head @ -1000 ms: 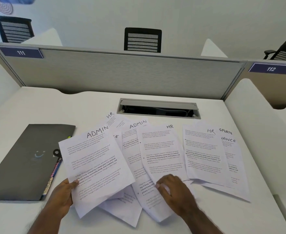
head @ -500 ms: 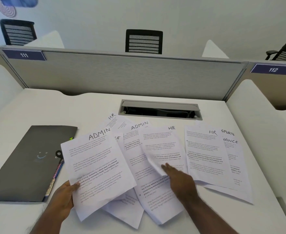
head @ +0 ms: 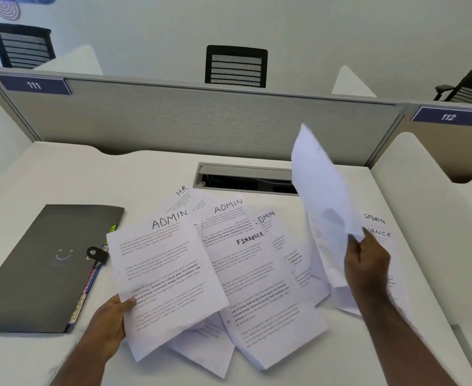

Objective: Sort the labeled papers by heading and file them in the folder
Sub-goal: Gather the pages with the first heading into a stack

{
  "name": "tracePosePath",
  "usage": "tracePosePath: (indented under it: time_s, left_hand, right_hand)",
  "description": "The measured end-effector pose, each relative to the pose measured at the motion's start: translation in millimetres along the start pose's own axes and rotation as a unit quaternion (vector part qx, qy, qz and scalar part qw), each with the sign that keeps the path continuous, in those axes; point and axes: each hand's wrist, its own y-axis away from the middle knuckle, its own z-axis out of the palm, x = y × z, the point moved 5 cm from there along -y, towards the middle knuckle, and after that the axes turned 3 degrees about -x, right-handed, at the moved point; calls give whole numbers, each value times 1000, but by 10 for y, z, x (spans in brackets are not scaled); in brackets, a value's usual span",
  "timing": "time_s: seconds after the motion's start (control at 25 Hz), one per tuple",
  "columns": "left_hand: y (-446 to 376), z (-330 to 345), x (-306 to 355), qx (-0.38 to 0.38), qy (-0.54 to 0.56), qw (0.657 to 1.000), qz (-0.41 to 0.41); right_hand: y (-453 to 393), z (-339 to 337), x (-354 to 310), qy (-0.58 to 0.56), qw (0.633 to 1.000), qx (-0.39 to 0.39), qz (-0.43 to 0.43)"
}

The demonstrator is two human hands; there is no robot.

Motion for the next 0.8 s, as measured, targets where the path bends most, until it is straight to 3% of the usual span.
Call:
tracePosePath:
  time_s: [0.08,0.2,0.36,0.56,0.68,0.8]
  left_hand:
    - [4,24,11,1,-3,1000,0]
    - [22,44,13,0,-2,1000,-5]
    - [42,75,19,-1,0,1000,-10]
    - [111,133,64,-9,1,1000,-8]
    - [151,159,91,-15,8,1000,-12]
    - [169,170,96,-19,7,1000,-13]
  right_hand:
    - [-45,-177,-32,-21,998,58,22]
    - [-99,-363,-96,26,996,86,-26]
    - [59,-157,201,141,986,-61,-58]
    - [690,300,1005,282,922,-261,-48]
    - [967,376,1288,289,880,-374,35]
    - [990,405,1253,308,849,-419,98]
